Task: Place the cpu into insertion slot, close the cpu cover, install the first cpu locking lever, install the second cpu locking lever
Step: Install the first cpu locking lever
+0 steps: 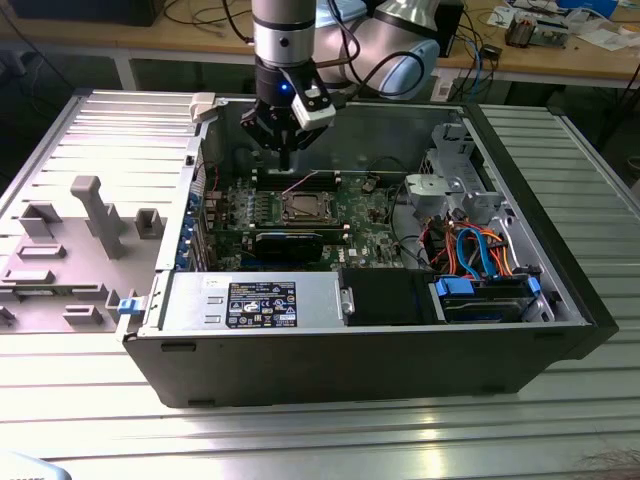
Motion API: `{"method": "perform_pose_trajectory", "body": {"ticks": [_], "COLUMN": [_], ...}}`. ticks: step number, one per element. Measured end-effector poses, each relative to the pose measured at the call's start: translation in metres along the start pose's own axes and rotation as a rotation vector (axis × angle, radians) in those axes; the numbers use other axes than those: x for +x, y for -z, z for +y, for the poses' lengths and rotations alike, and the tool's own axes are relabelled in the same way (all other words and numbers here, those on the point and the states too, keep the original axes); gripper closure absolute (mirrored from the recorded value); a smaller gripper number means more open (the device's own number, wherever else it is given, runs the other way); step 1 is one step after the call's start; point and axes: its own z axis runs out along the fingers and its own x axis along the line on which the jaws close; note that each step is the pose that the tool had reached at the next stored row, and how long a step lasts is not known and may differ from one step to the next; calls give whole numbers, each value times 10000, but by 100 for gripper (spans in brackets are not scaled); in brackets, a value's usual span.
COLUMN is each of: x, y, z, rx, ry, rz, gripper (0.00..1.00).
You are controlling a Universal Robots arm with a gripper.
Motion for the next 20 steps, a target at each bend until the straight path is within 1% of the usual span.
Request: {"method": "perform_pose_trajectory", "body": {"ticks": [7,20], "x": [-42,-74], "y": [-21,-49], "z": [0,0], "rx": [1,0], "ry": [0,0], "rz": [17,20], "gripper": [89,89]}}
